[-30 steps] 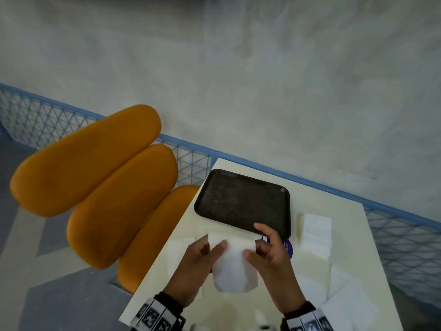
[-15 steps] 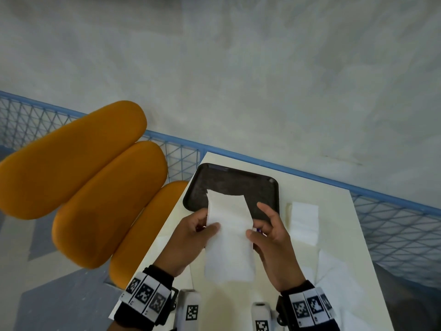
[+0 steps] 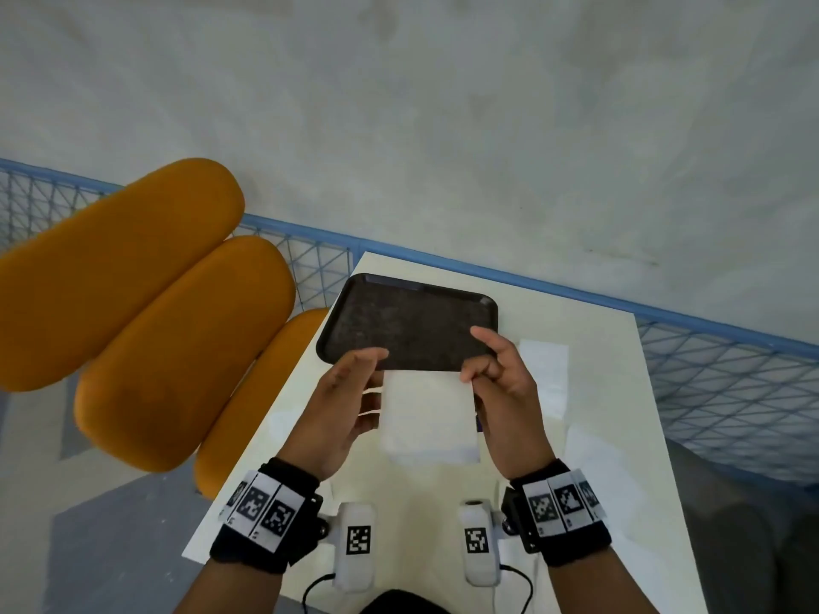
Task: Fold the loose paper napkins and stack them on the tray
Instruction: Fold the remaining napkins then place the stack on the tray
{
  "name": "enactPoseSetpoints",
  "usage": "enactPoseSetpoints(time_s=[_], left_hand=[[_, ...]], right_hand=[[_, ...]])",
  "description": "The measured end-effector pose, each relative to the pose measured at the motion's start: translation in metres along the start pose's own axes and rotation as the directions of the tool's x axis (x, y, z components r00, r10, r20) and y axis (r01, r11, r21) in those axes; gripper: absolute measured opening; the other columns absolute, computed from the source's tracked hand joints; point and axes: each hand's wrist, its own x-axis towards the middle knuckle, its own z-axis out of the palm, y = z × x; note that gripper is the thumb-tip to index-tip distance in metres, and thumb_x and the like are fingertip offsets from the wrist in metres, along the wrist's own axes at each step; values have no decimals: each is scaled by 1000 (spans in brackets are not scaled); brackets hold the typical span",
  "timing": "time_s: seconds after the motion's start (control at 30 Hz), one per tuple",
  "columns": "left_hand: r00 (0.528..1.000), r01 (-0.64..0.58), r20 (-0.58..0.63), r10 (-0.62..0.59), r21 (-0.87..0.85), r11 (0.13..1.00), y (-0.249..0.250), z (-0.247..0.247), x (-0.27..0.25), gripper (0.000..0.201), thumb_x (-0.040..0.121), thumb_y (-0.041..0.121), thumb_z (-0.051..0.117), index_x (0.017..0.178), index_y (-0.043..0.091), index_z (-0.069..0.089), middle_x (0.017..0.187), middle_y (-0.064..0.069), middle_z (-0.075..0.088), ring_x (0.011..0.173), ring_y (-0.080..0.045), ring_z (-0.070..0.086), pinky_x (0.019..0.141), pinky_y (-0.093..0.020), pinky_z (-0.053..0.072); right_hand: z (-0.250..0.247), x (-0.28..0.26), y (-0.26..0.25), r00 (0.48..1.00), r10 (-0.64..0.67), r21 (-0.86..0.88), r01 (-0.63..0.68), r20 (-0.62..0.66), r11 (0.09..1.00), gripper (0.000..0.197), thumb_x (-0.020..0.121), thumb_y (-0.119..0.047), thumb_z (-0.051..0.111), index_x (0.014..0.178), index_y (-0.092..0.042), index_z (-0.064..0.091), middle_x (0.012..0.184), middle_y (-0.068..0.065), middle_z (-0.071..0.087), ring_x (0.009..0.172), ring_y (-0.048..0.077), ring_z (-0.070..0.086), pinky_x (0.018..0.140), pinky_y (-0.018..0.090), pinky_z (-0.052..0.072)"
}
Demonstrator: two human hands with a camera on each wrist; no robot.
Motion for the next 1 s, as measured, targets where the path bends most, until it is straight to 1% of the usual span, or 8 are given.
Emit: enactPoseSetpoints(time_s=[0.07, 0.2, 0.4, 0.47, 0.53, 0.6, 0.77, 1.0], left_hand=[[993, 110, 33, -110, 8, 994, 4, 11, 2, 32, 102, 49, 45, 114, 29, 67, 103, 2, 76, 100, -21, 72, 89, -39, 59], [993, 103, 51, -107, 69, 992, 2, 28, 6, 21, 100, 34, 57, 105, 21, 72, 101, 1, 76, 103, -23, 71, 87, -36, 60], [988, -150, 22, 155, 417, 897, -2, 46, 12, 10, 98, 34, 61, 96, 32, 71, 94, 11, 73, 94, -11, 69, 78, -24, 61], [964, -234, 50, 259, 618, 751, 0, 50, 12, 8, 97, 40, 60, 93, 38, 67, 92, 19, 69, 88, -4, 66, 74, -16, 55], [935, -299, 91, 342, 721, 625, 3, 54, 12, 8, 97, 43, 59, 99, 40, 65, 90, 25, 63, 86, 1, 62, 71, -8, 47], [915, -348, 137, 378, 741, 575, 3, 61, 13, 10, 97, 43, 59, 101, 40, 68, 86, 28, 60, 84, 6, 60, 69, -4, 42], [874, -433, 192, 447, 726, 535, 4, 78, 20, 10, 97, 36, 62, 98, 36, 71, 87, 25, 66, 84, 6, 62, 73, -8, 46], [885, -406, 83, 459, 622, 670, 4, 70, 29, 14, 97, 36, 61, 98, 29, 73, 89, 12, 73, 85, -3, 66, 71, -19, 55]], right_hand=[[-9, 3, 0, 1000, 2, 17, -2, 2, 1000, 55, 93, 15, 40, 130, -22, 57, 81, 7, 63, 70, 22, 49, 60, 21, 45], [-22, 7, 0, 1000, -9, 68, 8, 14, 998, 52, 94, 15, 41, 129, -19, 59, 83, 9, 63, 84, 26, 54, 85, 32, 49], [-49, 13, 2, 994, 86, 187, -98, 72, 977, 39, 91, -8, 44, 123, -18, 63, 106, 10, 71, 89, 21, 64, 66, 22, 52], [-58, 17, -1, 986, 113, 13, -115, 124, 993, 35, 90, -28, 48, 120, -23, 65, 106, 2, 74, 97, 17, 68, 75, 24, 55], [-66, 22, -6, 975, 46, -287, 20, 220, 958, 27, 93, -38, 56, 114, -29, 68, 102, -9, 74, 97, 9, 68, 83, 21, 52], [-68, 28, -12, 939, -16, -465, 185, 345, 866, 16, 96, -35, 63, 105, -26, 72, 96, -14, 73, 91, 4, 66, 77, 14, 49], [-69, 44, -21, 861, -58, -612, 405, 505, 680, 26, 99, -40, 58, 85, -22, 68, 73, -4, 66, 67, 14, 60, 63, 29, 48], [-96, 50, -22, 905, -105, -580, 349, 411, 736, 22, 99, -30, 59, 81, -18, 63, 70, -8, 62, 64, 6, 55, 61, 12, 41]])
